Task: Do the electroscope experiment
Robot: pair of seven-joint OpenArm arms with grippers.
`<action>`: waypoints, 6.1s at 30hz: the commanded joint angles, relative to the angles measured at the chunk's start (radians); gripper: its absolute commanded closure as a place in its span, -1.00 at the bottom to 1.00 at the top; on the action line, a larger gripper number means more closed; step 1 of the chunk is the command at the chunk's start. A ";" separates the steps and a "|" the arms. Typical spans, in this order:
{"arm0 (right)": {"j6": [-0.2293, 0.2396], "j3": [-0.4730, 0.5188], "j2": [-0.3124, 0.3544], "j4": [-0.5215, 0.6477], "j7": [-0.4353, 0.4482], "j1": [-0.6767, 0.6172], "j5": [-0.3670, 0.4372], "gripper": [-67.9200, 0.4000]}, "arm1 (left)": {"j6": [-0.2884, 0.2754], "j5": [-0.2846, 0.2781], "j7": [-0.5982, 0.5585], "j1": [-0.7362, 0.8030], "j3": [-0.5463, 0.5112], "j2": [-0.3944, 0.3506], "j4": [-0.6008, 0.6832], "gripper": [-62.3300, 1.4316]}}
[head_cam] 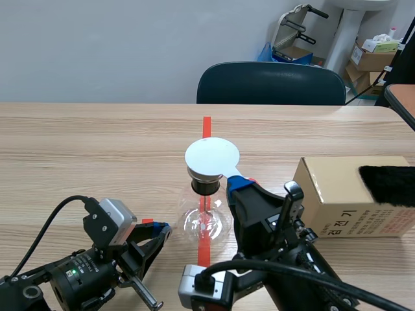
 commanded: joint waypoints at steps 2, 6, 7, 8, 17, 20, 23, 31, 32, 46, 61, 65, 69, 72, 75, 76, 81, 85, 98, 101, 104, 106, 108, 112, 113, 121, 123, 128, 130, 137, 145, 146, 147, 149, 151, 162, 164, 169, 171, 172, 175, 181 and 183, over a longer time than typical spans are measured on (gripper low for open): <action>-0.010 0.002 0.011 0.010 0.001 0.011 -0.001 0.96 | -0.003 0.004 -0.010 0.002 -0.005 0.005 0.011 0.87; -0.010 0.002 0.011 0.010 0.001 0.011 -0.001 0.96 | -0.003 0.004 -0.010 0.002 -0.005 0.005 0.011 0.87; -0.010 0.002 0.011 0.010 0.001 0.011 -0.001 0.96 | -0.003 0.004 -0.010 0.003 -0.005 0.005 0.011 0.87; -0.010 0.002 0.011 0.010 0.001 0.011 -0.001 0.96 | -0.003 0.004 -0.010 0.003 -0.005 0.005 0.011 0.88; -0.010 0.002 0.011 0.010 0.001 0.011 -0.001 0.96 | -0.003 0.004 -0.010 0.003 -0.005 0.005 0.011 0.87; -0.010 0.002 0.011 0.010 0.001 0.011 -0.001 0.96 | -0.003 0.004 -0.010 0.003 -0.005 0.005 0.011 0.87; -0.010 0.002 0.011 0.010 0.001 0.011 -0.001 0.96 | -0.003 0.004 -0.010 0.003 -0.005 0.005 0.011 0.87; -0.010 0.002 0.011 0.010 0.001 0.011 -0.001 0.96 | -0.003 0.004 -0.010 0.003 -0.005 0.005 0.011 0.87; -0.010 0.002 0.011 0.010 0.001 0.011 -0.001 0.96 | -0.003 0.004 -0.010 0.003 -0.005 0.005 0.011 0.87; -0.010 0.002 0.011 0.010 0.001 0.011 -0.001 0.96 | -0.003 0.004 -0.010 0.003 -0.005 0.005 0.011 0.87; -0.010 0.002 0.011 0.010 0.012 0.011 -0.001 0.96 | -0.003 0.004 -0.010 0.003 -0.005 0.005 0.011 0.87; -0.010 0.002 0.011 0.010 0.012 0.011 -0.001 0.96 | -0.003 0.004 -0.010 0.003 -0.005 0.005 0.011 0.88; -0.007 0.002 0.011 0.010 0.011 0.011 -0.001 0.96 | -0.003 0.004 -0.010 0.003 -0.005 0.005 0.011 0.87; -0.007 0.002 0.011 0.010 -0.017 0.011 -0.001 0.96 | -0.003 0.004 -0.010 0.003 -0.005 0.005 0.011 0.87; -0.007 0.002 0.011 0.010 -0.079 0.011 -0.001 0.96 | -0.003 0.004 -0.010 0.003 -0.005 0.005 0.011 0.87; -0.007 0.002 0.011 0.010 -0.104 0.011 -0.001 0.96 | -0.003 0.004 -0.010 0.003 -0.005 0.005 0.011 0.87; -0.007 0.002 0.011 0.010 -0.272 0.011 -0.001 0.96 | -0.003 0.004 -0.010 0.003 -0.005 0.005 0.011 0.87; -0.007 0.002 0.011 0.010 -0.403 0.011 -0.001 0.96 | -0.003 0.004 -0.010 0.003 -0.005 0.005 0.011 0.87; -0.007 0.002 0.011 0.010 -0.594 0.009 -0.001 0.96 | -0.003 0.004 -0.010 0.003 -0.005 0.005 0.011 0.87; -0.007 0.002 0.011 0.010 -0.605 0.008 -0.001 0.96 | -0.003 0.004 -0.010 0.003 -0.005 0.005 0.011 0.87; -0.007 0.002 0.011 0.010 -0.603 0.008 -0.001 0.96 | -0.003 0.004 -0.010 0.003 -0.005 0.005 0.011 0.87; -0.007 0.002 0.011 0.010 -0.602 0.009 -0.001 0.96 | -0.003 0.004 -0.010 0.003 -0.005 0.005 0.011 0.87; -0.007 0.002 0.011 0.010 -0.587 0.009 -0.001 0.96 | -0.003 0.004 -0.010 0.003 -0.005 0.005 0.011 0.87; -0.007 0.002 0.011 0.010 -0.528 0.009 -0.001 0.96 | -0.003 0.004 -0.010 0.003 -0.005 0.005 0.011 0.87; -0.007 0.002 0.011 0.010 -0.505 0.009 -0.001 0.96 | -0.003 0.004 -0.010 0.003 -0.005 0.005 0.011 0.87; -0.007 0.002 0.011 0.010 -0.264 0.009 -0.001 0.96 | -0.003 0.004 -0.010 0.003 -0.005 0.005 0.011 0.88; -0.007 0.002 0.011 0.010 -0.206 0.009 -0.001 0.96 | -0.003 0.004 -0.010 0.003 -0.005 0.005 0.011 0.88; -0.007 0.002 0.011 0.010 -0.089 0.009 -0.001 0.96 | -0.003 0.004 -0.010 0.003 -0.005 0.005 0.011 0.87; -0.007 0.002 0.011 0.010 -0.052 0.009 -0.001 0.96 | -0.003 0.004 -0.010 0.003 -0.005 0.005 0.011 0.87; -0.006 0.002 0.011 0.010 0.028 0.009 -0.001 0.96 | -0.003 0.004 -0.010 0.003 -0.005 0.005 0.011 0.87; -0.003 0.002 0.011 0.010 0.038 0.009 -0.001 0.96 | -0.003 0.004 -0.010 0.003 -0.005 0.005 0.011 0.87; -0.003 0.002 0.011 0.010 0.038 0.009 -0.001 0.96 | -0.004 0.004 -0.010 0.003 -0.005 0.005 0.011 0.87; -0.003 0.002 0.011 0.010 0.038 0.009 -0.001 0.96 | -0.004 0.004 -0.010 0.003 -0.005 0.005 0.011 0.87; -0.003 0.002 0.011 0.010 0.038 0.009 -0.001 0.96 | -0.005 0.004 -0.010 0.003 -0.005 0.005 0.011 0.88; -0.003 0.002 0.011 0.010 0.038 0.009 -0.001 0.96 | -0.005 0.004 -0.010 0.003 -0.005 0.005 0.011 0.87; -0.003 0.002 0.011 0.010 0.014 0.009 -0.001 0.96 | -0.005 0.004 -0.010 0.003 -0.005 0.005 0.011 0.87; -0.003 0.002 0.011 0.010 -0.005 0.009 -0.001 0.96 | -0.005 0.004 -0.010 0.003 -0.005 0.005 0.011 0.87; -0.003 0.002 0.011 0.010 -0.088 0.009 -0.001 0.96 | -0.005 0.004 -0.010 0.003 -0.005 0.005 0.011 0.88; -0.003 0.002 0.011 0.010 -0.134 0.009 -0.001 0.96 | -0.005 0.004 -0.010 0.003 -0.005 0.005 0.011 0.87; -0.003 0.002 0.011 0.010 -0.158 0.009 -0.001 0.96 | -0.005 0.004 -0.010 0.003 -0.005 0.005 0.011 0.87; -0.003 0.002 0.011 0.010 -0.231 0.009 -0.001 0.96 | -0.005 0.004 -0.010 0.003 -0.005 0.005 0.011 0.88; -0.003 0.002 0.011 0.010 -0.381 0.009 -0.001 0.96 | -0.005 0.004 -0.010 0.003 -0.005 0.005 0.011 0.87; -0.003 0.002 0.011 0.010 -0.429 0.009 -0.001 0.96 | -0.005 0.004 -0.010 0.003 -0.005 0.005 0.011 0.87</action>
